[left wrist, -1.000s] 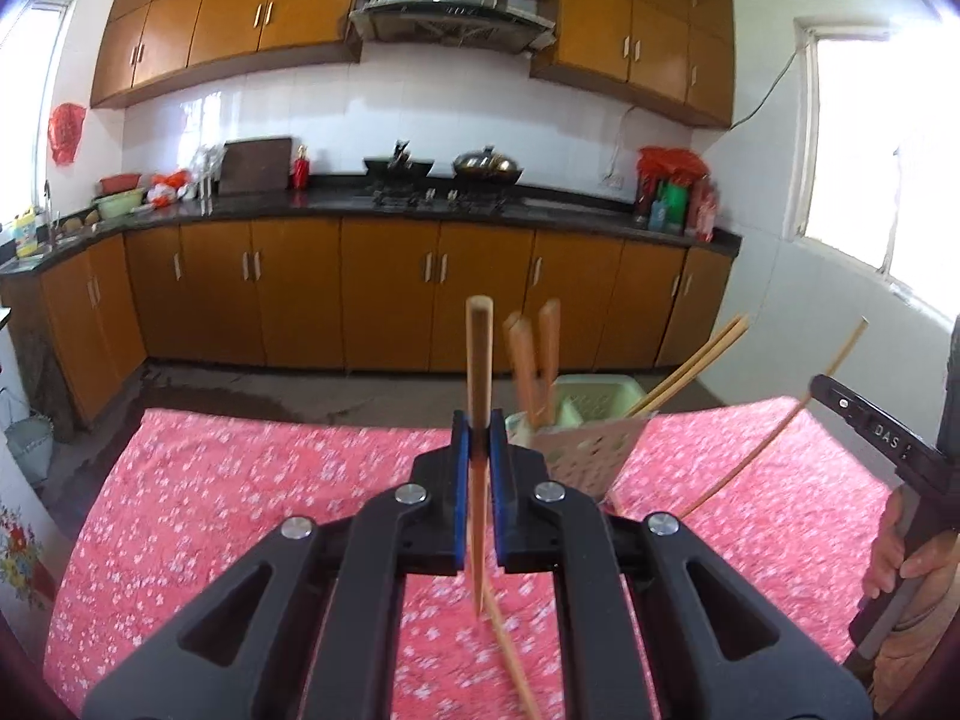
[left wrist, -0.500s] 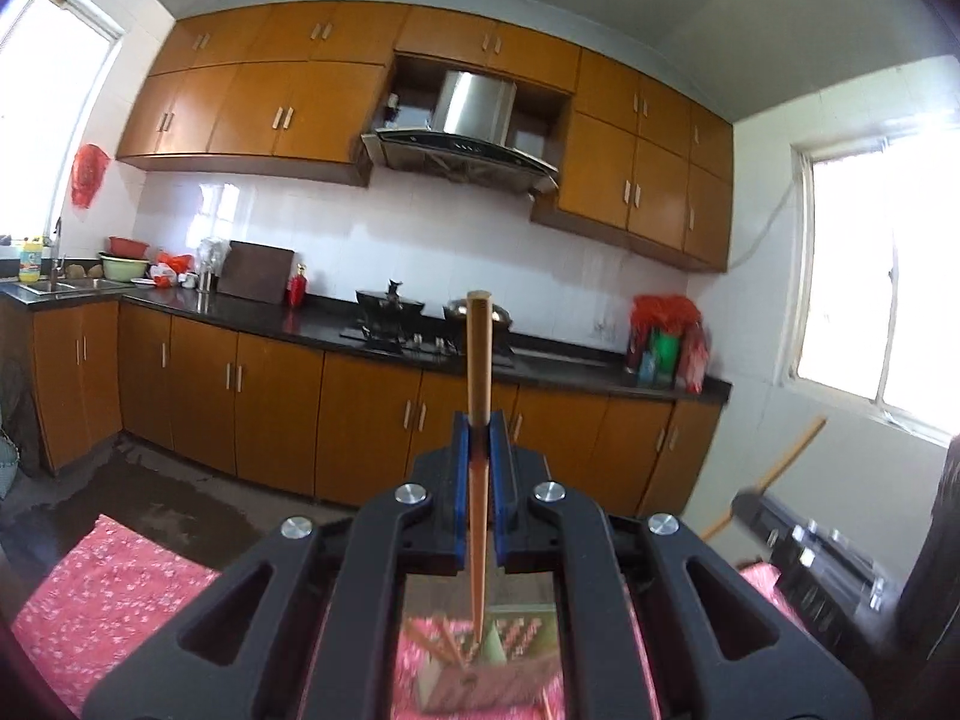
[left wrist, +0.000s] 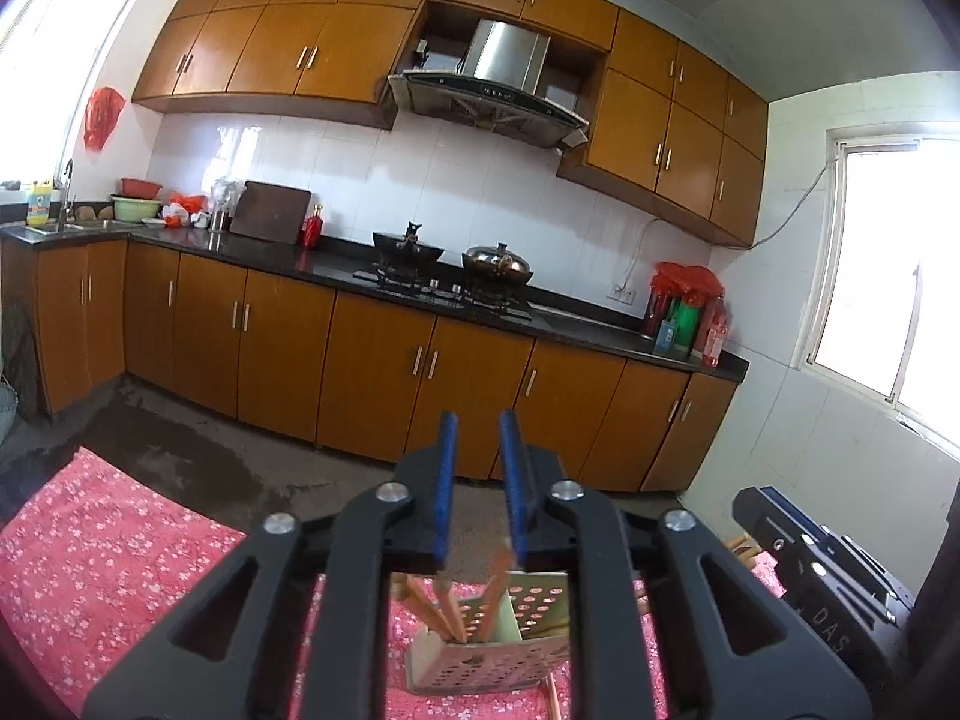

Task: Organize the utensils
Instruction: 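Lower the chopsticks into the holder and open both grippers, then grasp the last chopstick with the right gripper while the left gripper grasps another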

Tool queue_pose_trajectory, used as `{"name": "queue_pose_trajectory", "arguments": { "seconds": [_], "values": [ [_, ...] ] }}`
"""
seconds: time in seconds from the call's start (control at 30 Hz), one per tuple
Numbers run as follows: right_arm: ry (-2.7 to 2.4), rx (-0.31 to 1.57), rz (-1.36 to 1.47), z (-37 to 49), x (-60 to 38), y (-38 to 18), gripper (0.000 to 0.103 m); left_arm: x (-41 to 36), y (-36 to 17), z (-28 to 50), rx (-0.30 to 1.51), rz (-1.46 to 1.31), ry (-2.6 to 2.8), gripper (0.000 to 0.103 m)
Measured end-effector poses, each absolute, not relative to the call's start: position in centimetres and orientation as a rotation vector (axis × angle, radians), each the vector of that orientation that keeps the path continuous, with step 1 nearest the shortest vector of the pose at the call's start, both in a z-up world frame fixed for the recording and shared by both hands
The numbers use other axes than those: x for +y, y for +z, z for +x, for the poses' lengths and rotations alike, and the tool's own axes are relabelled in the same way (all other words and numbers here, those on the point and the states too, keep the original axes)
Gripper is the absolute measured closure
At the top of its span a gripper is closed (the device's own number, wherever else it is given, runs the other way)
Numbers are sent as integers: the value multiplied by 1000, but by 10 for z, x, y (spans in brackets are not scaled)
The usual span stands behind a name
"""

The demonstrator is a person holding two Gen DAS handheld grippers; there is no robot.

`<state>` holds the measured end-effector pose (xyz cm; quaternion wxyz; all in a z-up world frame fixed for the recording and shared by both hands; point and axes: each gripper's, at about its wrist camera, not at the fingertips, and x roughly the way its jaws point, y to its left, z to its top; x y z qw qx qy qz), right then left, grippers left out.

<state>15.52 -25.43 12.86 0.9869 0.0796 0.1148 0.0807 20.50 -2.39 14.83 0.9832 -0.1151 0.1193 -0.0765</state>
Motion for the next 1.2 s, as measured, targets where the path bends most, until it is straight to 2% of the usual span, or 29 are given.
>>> {"name": "queue_pose_trajectory", "arguments": {
  "seconds": [0.2,0.37,0.67,0.9,1.0,1.13,1.2],
  "values": [
    [104,205,183,129,-283,136,83,-1,156,171,226,-215,-117,73],
    [14,348,196,123,-313,97,83,39,121,139,307,-196,-35,68],
    [157,810,221,132,-284,-49,83,48,1,135,633,-114,-37,68],
    [188,907,160,130,-250,-82,83,15,-47,129,761,-103,-131,68],
    [170,904,136,133,-247,-87,94,5,-61,130,801,-103,-153,68],
    [139,899,163,136,-261,-85,95,-8,-74,133,852,-95,-161,69],
    [125,898,180,138,-267,-85,95,-13,-82,136,877,-80,-154,74]
  ]
}}
